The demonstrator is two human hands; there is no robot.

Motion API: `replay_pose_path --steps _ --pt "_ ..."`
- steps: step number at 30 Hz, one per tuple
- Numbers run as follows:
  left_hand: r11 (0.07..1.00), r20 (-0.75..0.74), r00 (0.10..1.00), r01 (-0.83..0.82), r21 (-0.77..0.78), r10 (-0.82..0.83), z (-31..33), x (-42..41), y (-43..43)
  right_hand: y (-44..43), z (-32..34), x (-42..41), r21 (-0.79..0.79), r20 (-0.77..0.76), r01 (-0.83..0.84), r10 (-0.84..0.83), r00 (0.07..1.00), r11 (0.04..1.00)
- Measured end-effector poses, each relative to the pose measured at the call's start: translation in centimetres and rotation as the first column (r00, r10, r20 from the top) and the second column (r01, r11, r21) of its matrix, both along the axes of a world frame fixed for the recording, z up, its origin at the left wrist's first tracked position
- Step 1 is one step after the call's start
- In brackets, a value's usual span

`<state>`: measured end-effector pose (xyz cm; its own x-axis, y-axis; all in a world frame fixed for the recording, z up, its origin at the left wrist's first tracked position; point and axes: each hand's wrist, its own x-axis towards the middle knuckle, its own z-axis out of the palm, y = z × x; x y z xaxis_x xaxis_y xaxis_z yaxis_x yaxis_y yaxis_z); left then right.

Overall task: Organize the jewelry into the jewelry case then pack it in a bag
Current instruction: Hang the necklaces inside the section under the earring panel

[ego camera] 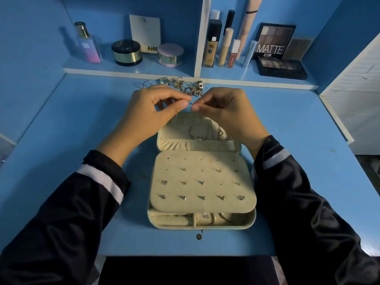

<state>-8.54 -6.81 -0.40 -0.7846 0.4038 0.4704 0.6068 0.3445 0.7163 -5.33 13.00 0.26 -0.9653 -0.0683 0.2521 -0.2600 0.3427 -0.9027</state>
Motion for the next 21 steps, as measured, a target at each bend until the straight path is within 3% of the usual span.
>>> replay_pose_path --steps 5,12,21 --pt "0.997 0.023 0.999 0.041 -0.058 -0.040 0.0 0.3 -0.1 0.5 0.8 0.7 -0.025 0.030 -0.100 0.101 0.994 0.995" --pt "0.997 0.109 0.992 0.068 -0.039 -0.063 -0.2 0.4 -0.1 1.2 1.3 1.2 -0.095 0.038 -0.117 0.121 0.992 0.989" --pt "0.986 0.200 0.975 0.063 0.153 -0.093 0.3 1.1 0.1 2.4 1.6 2.1 -0.154 0.052 -0.032 0.040 0.998 0.988"
